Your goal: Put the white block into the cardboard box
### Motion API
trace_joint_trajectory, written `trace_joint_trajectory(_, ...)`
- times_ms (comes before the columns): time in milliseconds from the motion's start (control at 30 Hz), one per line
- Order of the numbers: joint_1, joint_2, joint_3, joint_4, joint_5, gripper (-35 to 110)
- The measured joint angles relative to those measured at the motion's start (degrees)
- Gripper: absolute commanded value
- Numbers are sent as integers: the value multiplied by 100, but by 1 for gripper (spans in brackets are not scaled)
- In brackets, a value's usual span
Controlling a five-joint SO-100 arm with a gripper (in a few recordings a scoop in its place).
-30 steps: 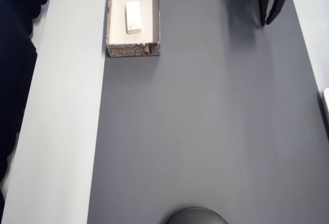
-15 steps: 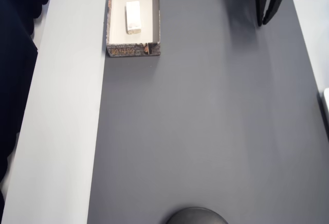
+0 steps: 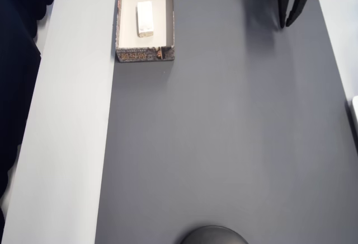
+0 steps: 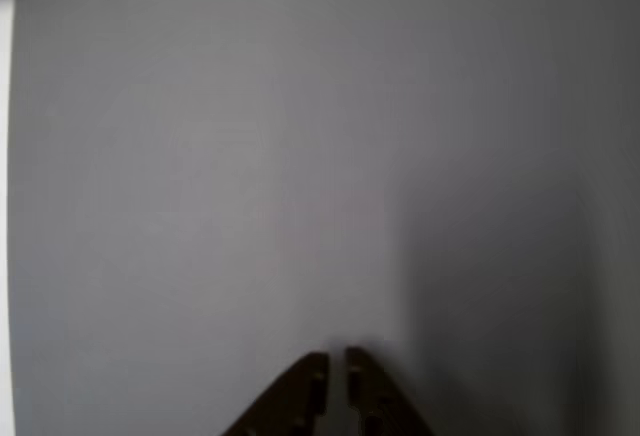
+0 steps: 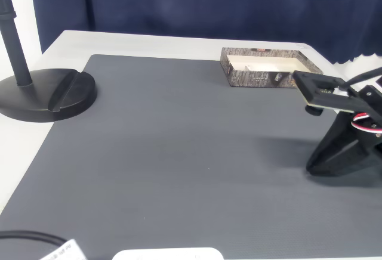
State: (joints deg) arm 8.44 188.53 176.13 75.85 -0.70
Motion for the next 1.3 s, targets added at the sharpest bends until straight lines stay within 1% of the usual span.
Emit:
trace_joint_trajectory(167, 0, 0, 0, 18, -132, -1)
trace_joint_trajectory(1300, 0, 0, 0, 18, -132, -1)
